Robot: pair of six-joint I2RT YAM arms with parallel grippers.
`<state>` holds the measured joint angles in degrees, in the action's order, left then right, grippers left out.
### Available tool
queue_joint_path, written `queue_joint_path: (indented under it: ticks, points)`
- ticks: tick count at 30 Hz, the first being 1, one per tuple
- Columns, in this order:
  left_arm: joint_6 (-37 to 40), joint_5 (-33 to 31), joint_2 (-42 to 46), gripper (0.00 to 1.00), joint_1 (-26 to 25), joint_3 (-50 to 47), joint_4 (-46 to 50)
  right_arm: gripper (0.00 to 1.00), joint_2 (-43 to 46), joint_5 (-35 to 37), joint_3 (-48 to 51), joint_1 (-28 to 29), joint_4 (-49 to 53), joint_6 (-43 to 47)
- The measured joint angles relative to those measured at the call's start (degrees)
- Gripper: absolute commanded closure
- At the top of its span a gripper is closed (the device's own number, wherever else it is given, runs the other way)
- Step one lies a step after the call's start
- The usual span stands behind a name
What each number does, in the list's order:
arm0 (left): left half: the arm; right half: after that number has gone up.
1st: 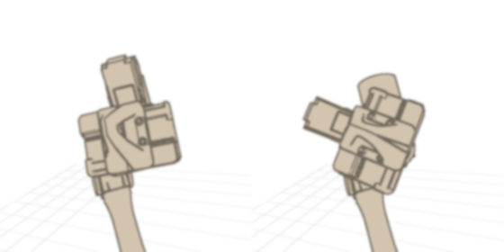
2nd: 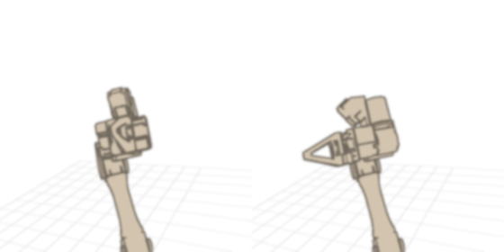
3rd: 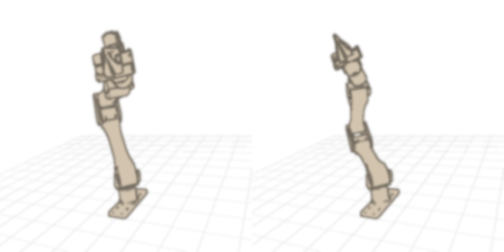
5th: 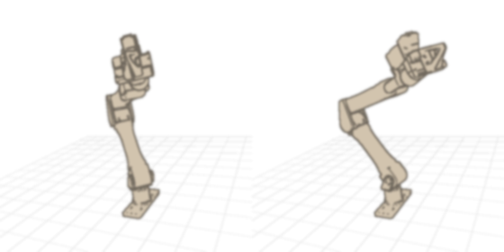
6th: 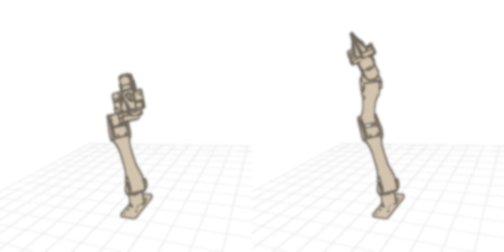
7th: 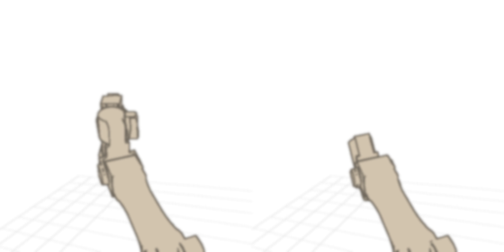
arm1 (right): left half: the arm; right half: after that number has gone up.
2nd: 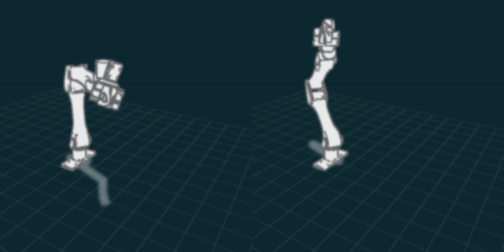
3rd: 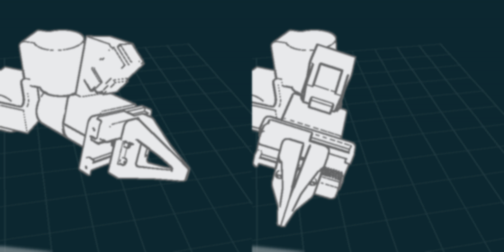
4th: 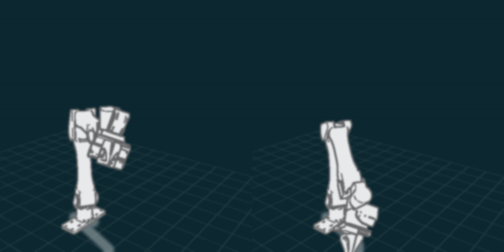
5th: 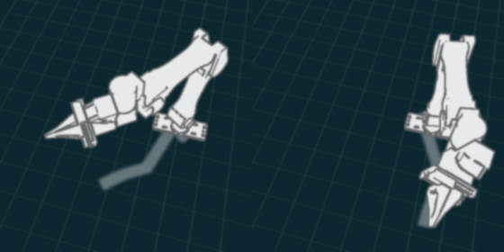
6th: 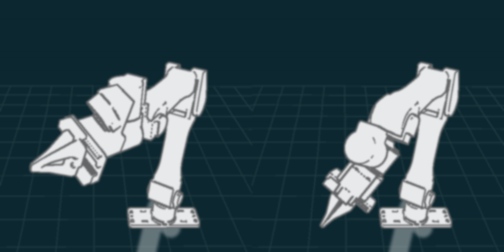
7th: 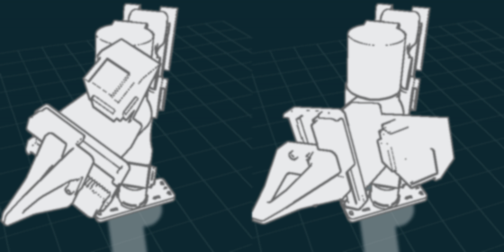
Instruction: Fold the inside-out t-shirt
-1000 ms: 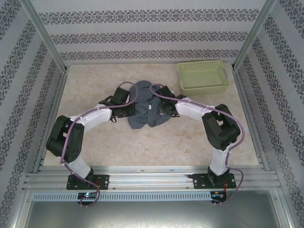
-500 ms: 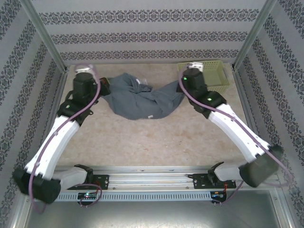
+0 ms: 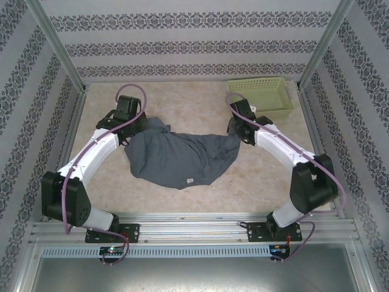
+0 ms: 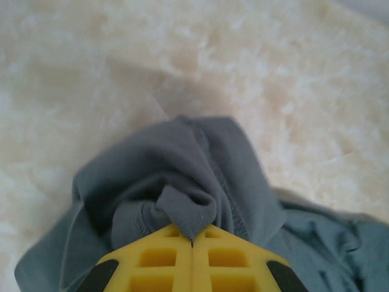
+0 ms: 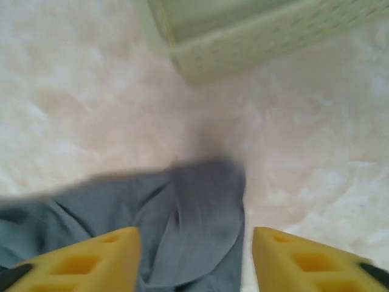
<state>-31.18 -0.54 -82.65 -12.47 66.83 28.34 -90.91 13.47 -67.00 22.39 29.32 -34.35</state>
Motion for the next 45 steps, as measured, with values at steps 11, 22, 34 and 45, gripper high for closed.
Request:
queue_joint_path:
  ticks: [11, 22, 34, 45]
  points:
    - [-0.7, 1.0, 0.2, 0.24, 2.0, -3.7, 5.5, 0.30, 1.2, -0.5, 3.0, 9.1, 0.5, 5.7]
    - [0.4, -3.3, 4.0, 0.13, -9.6, -9.9, 10.0, 0.33, 3.9, -6.3, 14.9, 6.6, 0.1, -3.0]
    - [2.2, 12.2, -15.7, 0.37, -5.1, -8.4, 5.0, 0.51, -16.8, -13.0, 0.2, 6.2, -6.6, -3.6]
    - [-5.3, 19.9, -5.4, 0.24, -22.2, -16.2, -1.2, 0.46, -38.5, -17.6, -33.3, 5.9, -5.4, 1.8]
